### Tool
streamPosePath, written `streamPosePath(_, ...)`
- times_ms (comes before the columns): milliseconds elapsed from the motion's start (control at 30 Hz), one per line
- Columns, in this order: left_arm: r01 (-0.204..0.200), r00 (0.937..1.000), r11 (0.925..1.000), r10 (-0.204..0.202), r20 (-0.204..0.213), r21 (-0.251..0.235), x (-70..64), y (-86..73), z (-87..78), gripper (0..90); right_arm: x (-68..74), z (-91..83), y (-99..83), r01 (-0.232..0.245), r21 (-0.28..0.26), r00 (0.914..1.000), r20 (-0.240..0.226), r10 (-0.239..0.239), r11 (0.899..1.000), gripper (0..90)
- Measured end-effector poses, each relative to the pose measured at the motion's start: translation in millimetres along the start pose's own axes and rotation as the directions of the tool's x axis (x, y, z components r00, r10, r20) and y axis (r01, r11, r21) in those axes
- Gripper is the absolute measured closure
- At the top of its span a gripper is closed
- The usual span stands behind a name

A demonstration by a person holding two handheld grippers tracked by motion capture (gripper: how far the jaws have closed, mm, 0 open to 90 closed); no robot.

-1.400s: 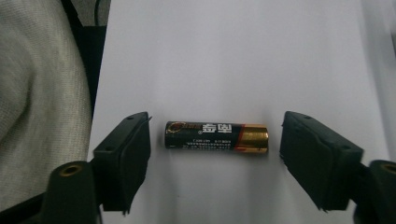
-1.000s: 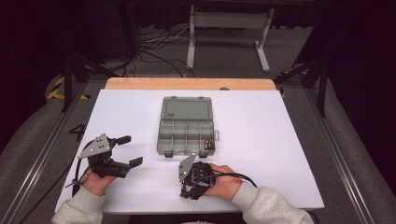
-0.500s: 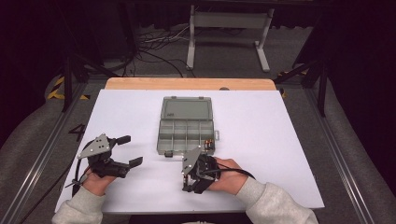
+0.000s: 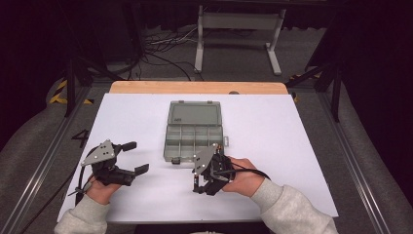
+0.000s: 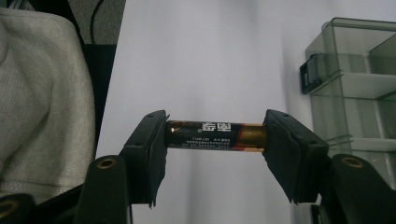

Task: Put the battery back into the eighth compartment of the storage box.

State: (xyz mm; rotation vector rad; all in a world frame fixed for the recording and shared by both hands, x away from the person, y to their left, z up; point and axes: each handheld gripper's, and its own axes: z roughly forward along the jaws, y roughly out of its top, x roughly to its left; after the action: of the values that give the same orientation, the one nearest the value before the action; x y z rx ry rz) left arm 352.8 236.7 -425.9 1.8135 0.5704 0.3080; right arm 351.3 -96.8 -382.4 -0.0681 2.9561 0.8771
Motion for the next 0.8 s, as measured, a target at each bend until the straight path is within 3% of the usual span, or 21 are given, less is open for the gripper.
streamPosePath(467,-0.001,1.0000,1.0000,0.001,0.001,0.002,0.6,0.3,-0.5,6.8,-8.8,-18.6,5.9,0.020,-0.023,0.9996,0.019,-0.019,1.000,41.6)
streamPosePath(800,0.003,1.0000,1.0000,-0.003,0.000,0.000,1.0,0.1,-0.6,6.8,-30.8,-31.7,0.2,0.009,-0.045,0.9995,0.031,-0.007,0.999,41.6)
